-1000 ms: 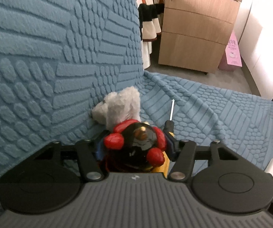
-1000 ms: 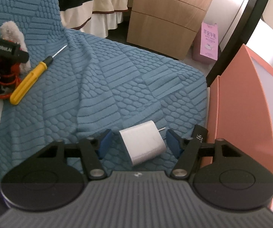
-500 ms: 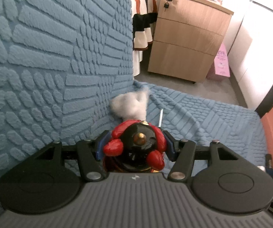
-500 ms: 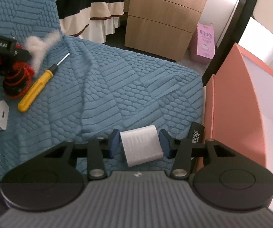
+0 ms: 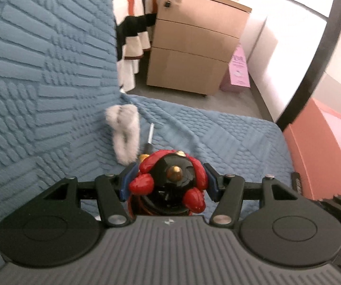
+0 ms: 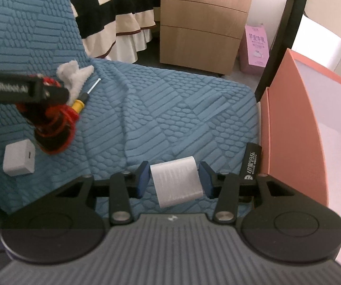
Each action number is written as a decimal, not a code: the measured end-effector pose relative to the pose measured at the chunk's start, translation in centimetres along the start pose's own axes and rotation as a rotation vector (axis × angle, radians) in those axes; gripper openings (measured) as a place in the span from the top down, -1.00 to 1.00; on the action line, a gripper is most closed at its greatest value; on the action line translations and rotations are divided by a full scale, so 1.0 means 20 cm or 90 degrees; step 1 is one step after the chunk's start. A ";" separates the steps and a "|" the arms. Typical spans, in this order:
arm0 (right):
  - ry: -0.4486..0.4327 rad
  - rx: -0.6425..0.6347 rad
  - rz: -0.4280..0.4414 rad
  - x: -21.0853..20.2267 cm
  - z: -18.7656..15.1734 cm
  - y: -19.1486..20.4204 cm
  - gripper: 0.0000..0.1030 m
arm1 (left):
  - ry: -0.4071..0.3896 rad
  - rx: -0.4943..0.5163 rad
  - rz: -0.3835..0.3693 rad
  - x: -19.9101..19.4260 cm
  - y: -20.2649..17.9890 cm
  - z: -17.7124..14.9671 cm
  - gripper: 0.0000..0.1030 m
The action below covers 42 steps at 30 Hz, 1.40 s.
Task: Organize rigid objects
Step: 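Close the left gripper on the red toy figure and lift it, then carry the red toy figure and white adapter into the pink box with both grippers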
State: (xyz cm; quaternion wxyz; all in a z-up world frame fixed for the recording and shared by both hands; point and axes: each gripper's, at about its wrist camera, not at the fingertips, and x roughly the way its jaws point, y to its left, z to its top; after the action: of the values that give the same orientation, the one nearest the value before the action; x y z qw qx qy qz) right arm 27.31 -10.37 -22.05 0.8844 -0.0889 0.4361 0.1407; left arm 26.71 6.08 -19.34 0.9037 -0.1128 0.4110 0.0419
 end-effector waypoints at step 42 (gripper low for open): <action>-0.106 0.103 0.027 -0.99 0.01 -0.32 0.12 | -0.046 -0.036 -0.135 -0.83 -0.46 -0.01 -0.25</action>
State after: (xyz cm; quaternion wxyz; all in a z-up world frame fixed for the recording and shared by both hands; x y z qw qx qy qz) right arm 17.95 -19.72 -5.95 0.9187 0.0041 0.3726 0.1307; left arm 17.13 -2.65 -5.51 0.9137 -0.1796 0.3626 -0.0380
